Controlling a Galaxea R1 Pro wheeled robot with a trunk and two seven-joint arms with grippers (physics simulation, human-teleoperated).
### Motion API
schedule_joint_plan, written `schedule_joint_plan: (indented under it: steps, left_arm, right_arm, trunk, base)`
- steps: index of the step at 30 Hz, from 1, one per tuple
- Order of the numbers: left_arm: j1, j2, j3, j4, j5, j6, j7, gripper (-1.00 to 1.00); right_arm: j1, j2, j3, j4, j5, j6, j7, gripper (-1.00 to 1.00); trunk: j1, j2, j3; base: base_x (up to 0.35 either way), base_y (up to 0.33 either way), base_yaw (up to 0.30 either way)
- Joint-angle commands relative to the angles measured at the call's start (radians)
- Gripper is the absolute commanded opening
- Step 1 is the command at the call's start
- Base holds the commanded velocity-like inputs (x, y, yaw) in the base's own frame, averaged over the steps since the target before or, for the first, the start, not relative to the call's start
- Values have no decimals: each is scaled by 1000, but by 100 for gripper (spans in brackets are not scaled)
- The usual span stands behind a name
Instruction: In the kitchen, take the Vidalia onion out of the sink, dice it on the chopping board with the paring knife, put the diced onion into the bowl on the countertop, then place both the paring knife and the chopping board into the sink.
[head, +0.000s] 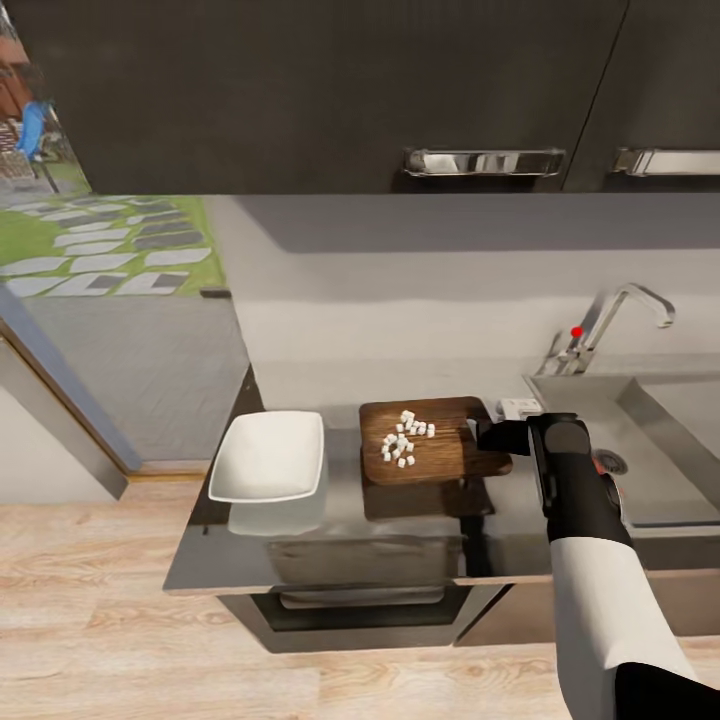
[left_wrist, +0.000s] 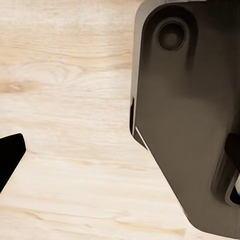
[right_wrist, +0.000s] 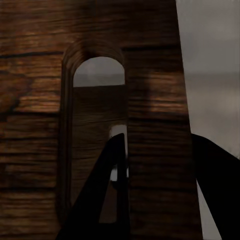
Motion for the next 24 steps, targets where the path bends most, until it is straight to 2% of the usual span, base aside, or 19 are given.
schedule_joint_plan:
  steps: [1, 12, 24]
  left_arm:
    - [-2, -1, -8, 4, 10, -7, 0, 100]
    - [-2, -1, -8, 4, 10, -7, 0, 100]
    - [-2, -1, -8, 4, 10, -8, 0, 100]
  right_arm:
    - [-1, 1, -3, -1, 8, 3, 10, -100]
    - [-1, 1, -3, -1, 8, 3, 10, -100]
    - [-1, 1, -3, -1, 8, 3, 10, -100]
  trunk:
    - [1, -2, 0]
    - [1, -2, 17]
    - [1, -2, 36]
  base:
    - [0, 246, 0]
    - [0, 281, 0]
    - [0, 21, 0]
